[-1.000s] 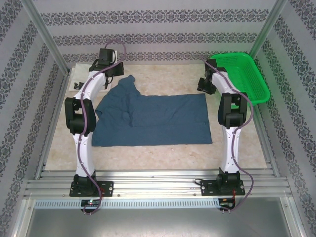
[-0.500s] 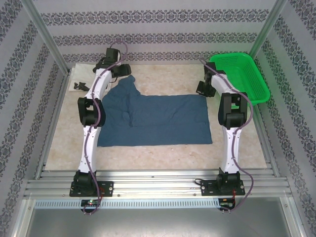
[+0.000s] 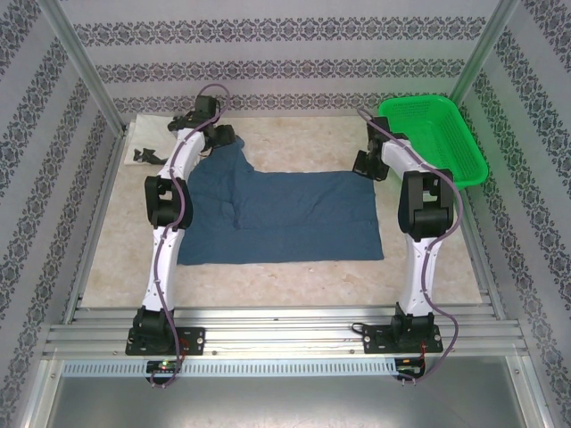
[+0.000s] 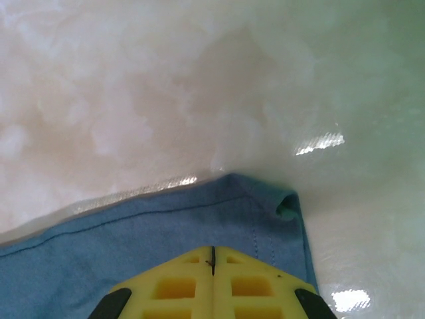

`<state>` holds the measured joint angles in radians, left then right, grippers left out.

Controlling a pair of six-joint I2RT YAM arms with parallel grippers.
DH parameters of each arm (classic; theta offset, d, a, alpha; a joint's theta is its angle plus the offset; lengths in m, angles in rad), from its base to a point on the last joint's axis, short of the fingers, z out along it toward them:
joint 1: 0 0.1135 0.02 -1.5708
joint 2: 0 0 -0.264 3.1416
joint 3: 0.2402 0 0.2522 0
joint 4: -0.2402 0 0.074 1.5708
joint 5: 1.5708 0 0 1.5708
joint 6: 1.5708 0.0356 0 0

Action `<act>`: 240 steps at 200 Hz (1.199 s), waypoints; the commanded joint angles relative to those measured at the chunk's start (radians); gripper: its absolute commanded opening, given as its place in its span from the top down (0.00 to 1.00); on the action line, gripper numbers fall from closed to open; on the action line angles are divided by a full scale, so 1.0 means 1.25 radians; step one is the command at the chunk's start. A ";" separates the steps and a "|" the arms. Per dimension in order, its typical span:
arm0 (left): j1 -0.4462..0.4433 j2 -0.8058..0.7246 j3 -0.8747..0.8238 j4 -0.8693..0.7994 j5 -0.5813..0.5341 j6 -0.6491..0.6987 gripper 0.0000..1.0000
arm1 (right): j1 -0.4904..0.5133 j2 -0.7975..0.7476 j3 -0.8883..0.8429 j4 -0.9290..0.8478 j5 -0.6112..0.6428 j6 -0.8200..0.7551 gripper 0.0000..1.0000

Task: Fold and stack the t-shirts

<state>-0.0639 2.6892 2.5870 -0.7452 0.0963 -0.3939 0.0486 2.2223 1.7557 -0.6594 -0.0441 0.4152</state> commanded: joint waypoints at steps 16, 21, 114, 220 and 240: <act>0.002 0.029 0.025 0.056 0.033 -0.040 0.23 | 0.002 -0.073 -0.090 -0.003 0.046 -0.006 1.00; 0.001 0.032 0.025 0.056 0.039 -0.042 0.23 | 0.000 -0.086 -0.112 0.008 0.055 -0.002 1.00; -0.008 0.032 0.015 0.089 -0.022 -0.045 0.22 | -0.035 -0.227 -0.309 0.081 0.141 -0.001 1.00; -0.019 0.081 0.042 0.176 0.066 -0.051 0.28 | -0.017 -0.194 -0.256 0.118 -0.013 -0.001 0.55; -0.023 0.102 0.051 0.155 0.075 -0.041 0.37 | -0.017 -0.191 -0.247 0.120 -0.033 0.007 0.54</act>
<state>-0.0776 2.7571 2.6186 -0.5434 0.1505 -0.4568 0.0181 1.9625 1.4120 -0.5240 -0.0273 0.4149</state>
